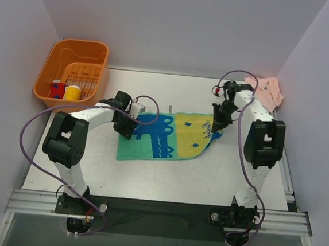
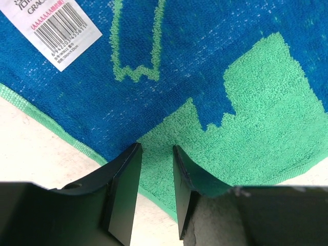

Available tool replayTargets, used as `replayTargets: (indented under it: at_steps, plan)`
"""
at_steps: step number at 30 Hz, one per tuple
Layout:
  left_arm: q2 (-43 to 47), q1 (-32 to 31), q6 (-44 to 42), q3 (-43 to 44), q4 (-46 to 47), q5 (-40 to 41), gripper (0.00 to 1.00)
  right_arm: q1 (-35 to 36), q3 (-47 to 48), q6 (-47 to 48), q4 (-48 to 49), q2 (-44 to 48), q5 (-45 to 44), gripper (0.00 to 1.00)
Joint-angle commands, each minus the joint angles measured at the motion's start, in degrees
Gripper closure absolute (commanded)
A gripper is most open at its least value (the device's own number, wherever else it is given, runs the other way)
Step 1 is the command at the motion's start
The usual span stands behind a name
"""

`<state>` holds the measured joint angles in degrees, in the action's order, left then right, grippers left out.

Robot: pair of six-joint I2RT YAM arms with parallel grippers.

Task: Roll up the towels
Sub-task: Flatten the towel

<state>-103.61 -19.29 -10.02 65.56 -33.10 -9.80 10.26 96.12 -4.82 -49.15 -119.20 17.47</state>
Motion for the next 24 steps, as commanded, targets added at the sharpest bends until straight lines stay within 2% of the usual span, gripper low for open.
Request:
replayTargets:
  at_steps: [1,7,12,15,16,18,19,20,22,24]
  plan:
    - [-2.73,1.45,0.00,0.09,-0.65,2.69,0.59,-3.75,-6.19,4.54,-5.34,10.64,1.86,1.00]
    - [-2.65,1.89,-0.70,0.53,-0.47,2.33,0.59,-8.59,-22.69,12.28,-5.70,17.85,-0.42,1.00]
    - [-3.35,2.06,-1.67,1.85,-0.38,1.63,0.59,-9.73,-27.47,13.70,-3.59,17.43,0.71,1.00]
    - [-4.49,2.32,-2.37,4.22,-0.47,1.19,0.58,-9.73,-27.48,13.78,-3.24,15.76,1.51,0.82]
    - [-4.93,2.50,-2.55,5.79,-0.91,0.84,0.57,-9.91,-27.21,13.78,-3.15,15.66,1.16,0.71]
    - [-4.67,2.94,-3.69,7.91,-4.77,-2.14,0.53,-10.09,-26.07,14.13,-3.41,16.53,0.90,0.63]
    - [-3.02,3.12,-4.04,8.35,-5.91,-3.28,0.52,-10.09,-25.63,14.31,-3.50,17.15,0.72,0.54]
    - [-1.43,3.38,-5.35,7.66,-7.05,-6.86,0.51,-10.09,-25.02,14.57,-3.59,18.11,0.81,0.52]
    - [5.13,4.08,-6.50,5.47,-7.15,-9.87,0.50,-10.09,-24.84,15.54,-4.11,21.36,1.86,0.55]
    - [9.55,4.08,-7.55,1.95,-6.98,-11.55,0.49,-10.09,-25.71,15.72,-4.29,24.08,4.75,0.64]
